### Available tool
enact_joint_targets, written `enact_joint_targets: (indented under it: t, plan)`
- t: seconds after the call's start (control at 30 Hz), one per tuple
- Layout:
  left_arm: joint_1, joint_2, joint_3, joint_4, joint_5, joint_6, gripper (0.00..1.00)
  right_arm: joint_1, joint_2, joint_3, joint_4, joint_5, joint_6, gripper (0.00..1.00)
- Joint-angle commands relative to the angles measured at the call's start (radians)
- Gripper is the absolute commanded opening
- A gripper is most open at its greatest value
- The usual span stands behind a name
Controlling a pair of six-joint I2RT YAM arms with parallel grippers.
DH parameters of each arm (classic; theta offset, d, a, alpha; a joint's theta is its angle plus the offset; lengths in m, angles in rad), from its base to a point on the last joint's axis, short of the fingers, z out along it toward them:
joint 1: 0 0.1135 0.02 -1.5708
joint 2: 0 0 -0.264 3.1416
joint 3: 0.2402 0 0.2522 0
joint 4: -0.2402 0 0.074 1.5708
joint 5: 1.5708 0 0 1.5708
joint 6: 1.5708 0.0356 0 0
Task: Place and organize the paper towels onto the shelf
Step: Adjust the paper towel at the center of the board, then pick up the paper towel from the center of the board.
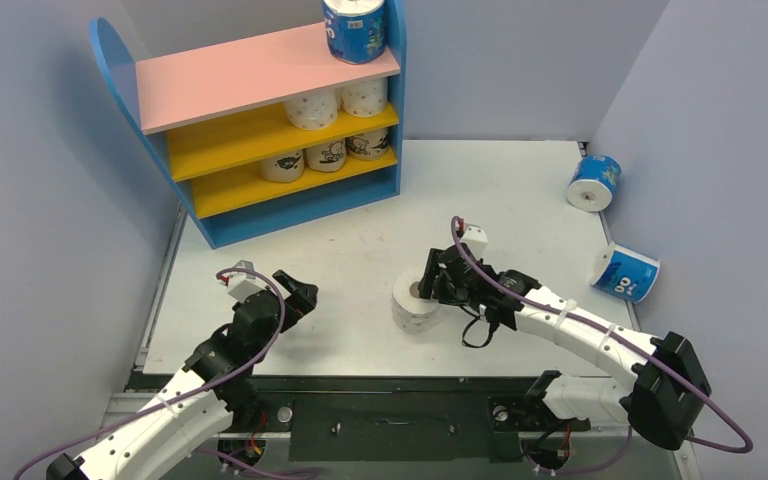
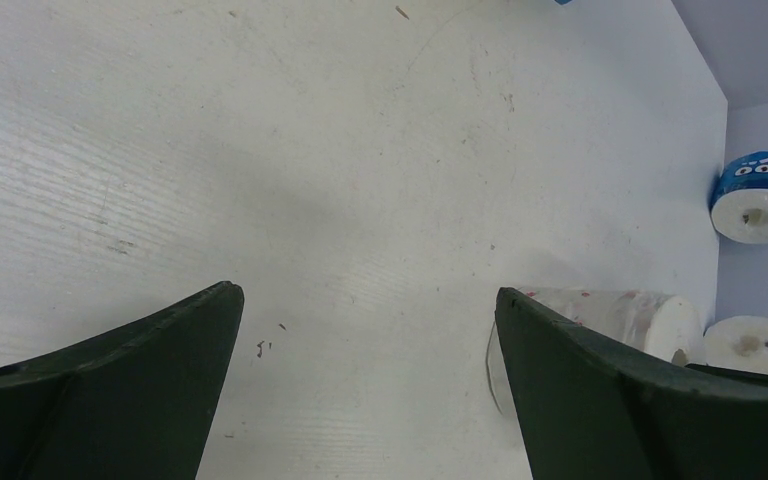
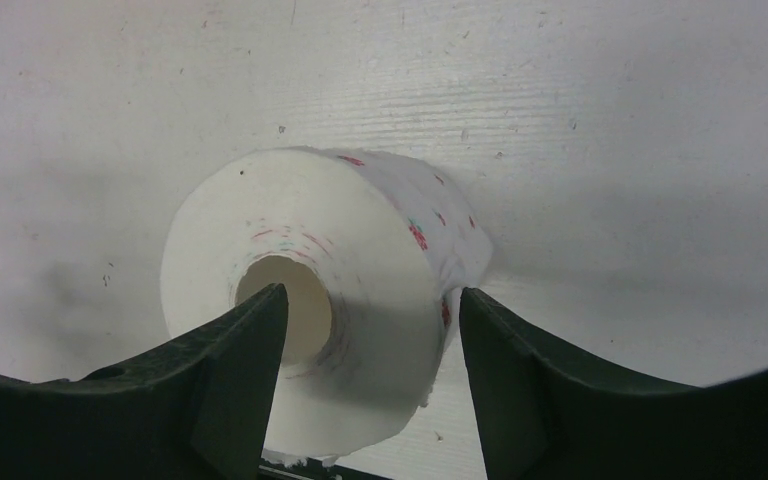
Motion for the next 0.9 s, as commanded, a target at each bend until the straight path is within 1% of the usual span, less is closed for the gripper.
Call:
enact_joint_targets:
  t: [0.0,0.3,0.6,0.77,0.87]
  plan:
    - [0.003,-0.01,0.035,0.018,-0.018,0.012,0.98,0.018,0.024,0.055,-0.021,0.043,-0.012,0.59]
    - [0.004,-0.025,0.034,0.002,-0.021,0.023,0.98,0.022,0.047,0.069,-0.042,0.058,-0.017,0.53]
    - [0.005,-0.029,0.032,-0.003,-0.019,0.021,0.98,0.037,0.06,0.08,-0.045,0.057,-0.02,0.41]
    - [0.003,-0.033,0.036,-0.01,-0.027,0.021,0.98,0.04,0.061,0.09,-0.049,0.053,-0.017,0.32]
    - [0.003,-0.039,0.038,-0.014,-0.032,0.023,0.98,0.042,0.05,0.105,-0.049,0.054,-0.01,0.3]
